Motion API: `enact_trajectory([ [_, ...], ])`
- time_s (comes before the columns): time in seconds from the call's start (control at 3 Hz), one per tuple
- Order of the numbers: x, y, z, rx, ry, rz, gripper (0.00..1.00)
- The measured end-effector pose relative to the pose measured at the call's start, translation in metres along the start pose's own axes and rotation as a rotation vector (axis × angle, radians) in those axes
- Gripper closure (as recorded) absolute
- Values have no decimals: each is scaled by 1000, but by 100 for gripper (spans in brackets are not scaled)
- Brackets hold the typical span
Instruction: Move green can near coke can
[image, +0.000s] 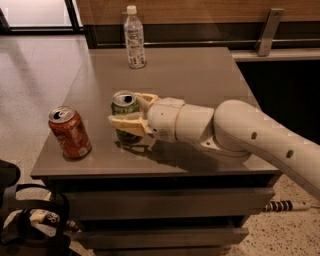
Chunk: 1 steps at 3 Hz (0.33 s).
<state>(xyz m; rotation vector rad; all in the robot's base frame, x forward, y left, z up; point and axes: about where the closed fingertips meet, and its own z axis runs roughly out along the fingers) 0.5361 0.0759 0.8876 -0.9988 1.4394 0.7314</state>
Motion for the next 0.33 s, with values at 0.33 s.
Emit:
enact_trajectory([
  [0.33,0,0,0,0,0,0,0],
])
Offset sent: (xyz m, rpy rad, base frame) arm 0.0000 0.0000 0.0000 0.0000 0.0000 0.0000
